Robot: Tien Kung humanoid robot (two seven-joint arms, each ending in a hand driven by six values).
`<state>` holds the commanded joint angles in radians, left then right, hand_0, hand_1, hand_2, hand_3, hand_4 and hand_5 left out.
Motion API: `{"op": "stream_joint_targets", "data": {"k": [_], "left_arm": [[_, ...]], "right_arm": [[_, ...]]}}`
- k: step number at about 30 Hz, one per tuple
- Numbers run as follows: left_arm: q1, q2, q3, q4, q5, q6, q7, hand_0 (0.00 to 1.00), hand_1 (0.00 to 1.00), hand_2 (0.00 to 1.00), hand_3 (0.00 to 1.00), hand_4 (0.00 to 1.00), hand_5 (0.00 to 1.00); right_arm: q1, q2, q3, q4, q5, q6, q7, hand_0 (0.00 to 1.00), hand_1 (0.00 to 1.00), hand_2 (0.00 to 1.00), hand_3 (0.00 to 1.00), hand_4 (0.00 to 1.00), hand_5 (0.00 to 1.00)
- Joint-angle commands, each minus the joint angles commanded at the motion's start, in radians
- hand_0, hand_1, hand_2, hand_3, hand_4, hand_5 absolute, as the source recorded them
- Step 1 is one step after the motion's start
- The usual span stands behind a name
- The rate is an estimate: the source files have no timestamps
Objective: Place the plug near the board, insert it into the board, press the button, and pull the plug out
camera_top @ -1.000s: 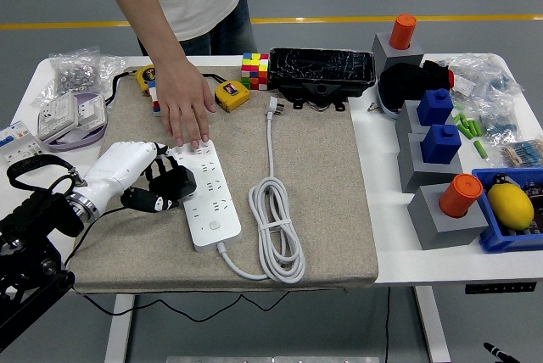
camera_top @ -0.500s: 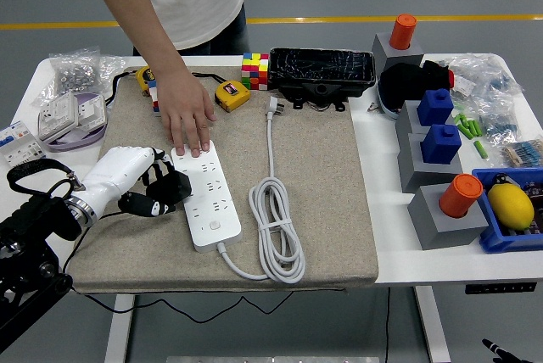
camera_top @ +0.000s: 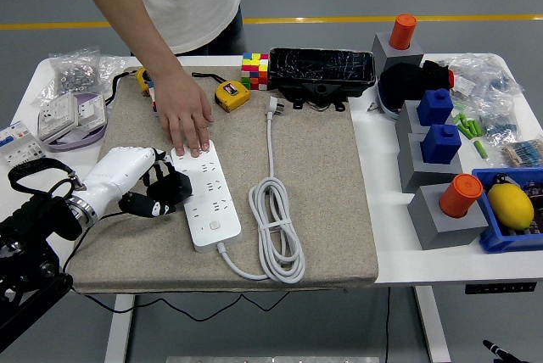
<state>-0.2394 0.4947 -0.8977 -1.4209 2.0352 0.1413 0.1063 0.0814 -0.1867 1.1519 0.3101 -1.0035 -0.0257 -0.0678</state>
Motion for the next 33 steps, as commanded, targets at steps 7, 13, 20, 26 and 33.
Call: {"op": "stream_joint_targets", "data": {"k": [7, 13, 20, 26, 33], "left_arm": [[0.001, -0.002, 0.000, -0.001, 0.004, -0.025, 0.031, 0.408, 0.414, 0.486, 0.552, 0.974, 0.002], [0.006, 0.001, -0.007, -0.003, -0.004, -0.031, 0.025, 0.501, 0.621, 0.579, 0.606, 0.998, 0.137], [0.003, 0.000, -0.003, -0.010, -0.017, -0.034, 0.014, 0.534, 0.655, 0.667, 0.703, 0.998, 0.234], [0.002, -0.003, -0.002, -0.016, -0.021, -0.031, 0.014, 0.551, 0.664, 0.670, 0.708, 0.998, 0.246], [0.004, -0.004, 0.001, -0.018, -0.028, -0.028, 0.015, 0.542, 0.629, 0.633, 0.707, 0.998, 0.251]], "right_arm": [[-0.001, 0.000, -0.001, 0.002, 0.000, 0.000, 0.001, 0.659, 0.671, 0.677, 0.586, 0.998, 0.564], [-0.003, 0.000, 0.000, 0.000, -0.001, 0.001, 0.001, 0.660, 0.671, 0.676, 0.586, 0.998, 0.564], [0.000, 0.000, 0.002, 0.001, -0.001, 0.000, 0.001, 0.659, 0.671, 0.675, 0.585, 0.998, 0.564], [0.000, -0.001, 0.001, 0.002, -0.001, 0.001, 0.002, 0.658, 0.671, 0.675, 0.585, 0.998, 0.562], [-0.002, 0.000, 0.000, 0.001, -0.001, 0.001, 0.002, 0.663, 0.670, 0.675, 0.586, 0.998, 0.564]]}}
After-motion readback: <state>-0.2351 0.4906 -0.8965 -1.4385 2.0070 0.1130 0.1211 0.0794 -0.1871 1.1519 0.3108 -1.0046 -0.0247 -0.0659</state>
